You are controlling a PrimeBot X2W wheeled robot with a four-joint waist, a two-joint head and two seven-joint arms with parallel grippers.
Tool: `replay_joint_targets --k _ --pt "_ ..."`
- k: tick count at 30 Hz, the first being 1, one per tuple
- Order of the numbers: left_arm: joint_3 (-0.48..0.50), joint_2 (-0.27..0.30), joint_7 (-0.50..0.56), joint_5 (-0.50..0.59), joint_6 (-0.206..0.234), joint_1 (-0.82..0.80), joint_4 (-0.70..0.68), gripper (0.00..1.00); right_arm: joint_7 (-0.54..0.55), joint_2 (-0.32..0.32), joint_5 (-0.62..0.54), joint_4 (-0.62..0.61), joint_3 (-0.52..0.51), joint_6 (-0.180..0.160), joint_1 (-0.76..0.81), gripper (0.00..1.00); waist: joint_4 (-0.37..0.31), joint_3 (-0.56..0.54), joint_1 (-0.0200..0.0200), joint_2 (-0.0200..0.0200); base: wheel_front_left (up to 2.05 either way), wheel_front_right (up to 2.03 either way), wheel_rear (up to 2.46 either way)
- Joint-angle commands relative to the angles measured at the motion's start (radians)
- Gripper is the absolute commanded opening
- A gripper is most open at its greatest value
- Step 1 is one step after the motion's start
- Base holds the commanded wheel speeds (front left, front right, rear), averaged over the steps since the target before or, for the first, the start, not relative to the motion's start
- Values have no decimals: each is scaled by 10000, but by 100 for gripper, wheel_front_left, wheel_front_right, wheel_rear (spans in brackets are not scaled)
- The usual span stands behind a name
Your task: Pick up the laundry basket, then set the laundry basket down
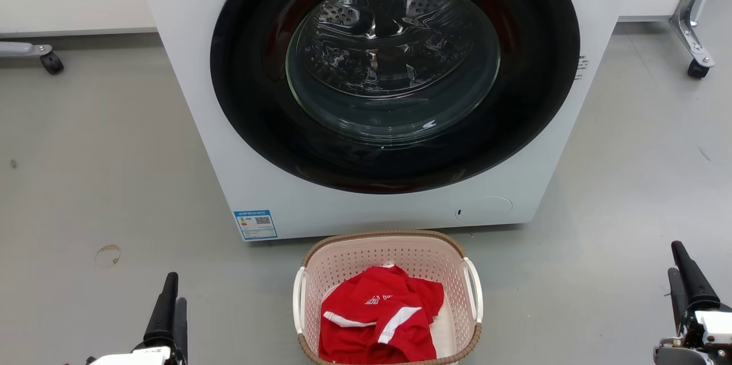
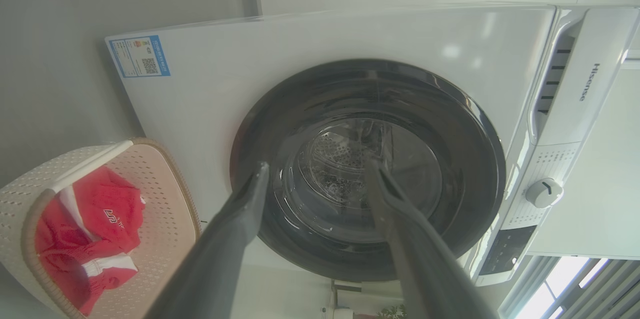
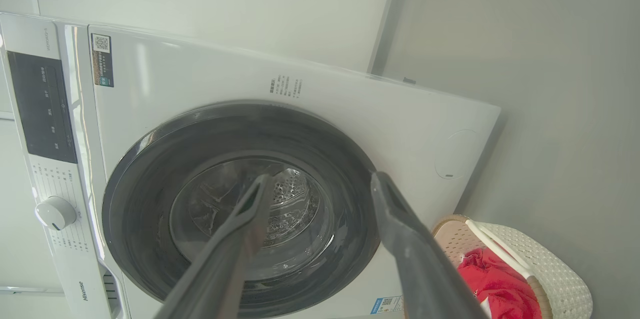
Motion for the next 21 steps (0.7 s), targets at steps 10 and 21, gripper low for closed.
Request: replay_joint_targets --k 10,21 --pt "-80 193 -407 1077 186 -152 -555 100 -551 -539 -1025 -362 420 20 -529 100 13 -24 -3 0 0 0 0" --pt "-201 245 -735 2647 469 -59 -814 100 -940 -695 -2421 -312 730 25 -655 100 18 -50 -3 0 0 0 0"
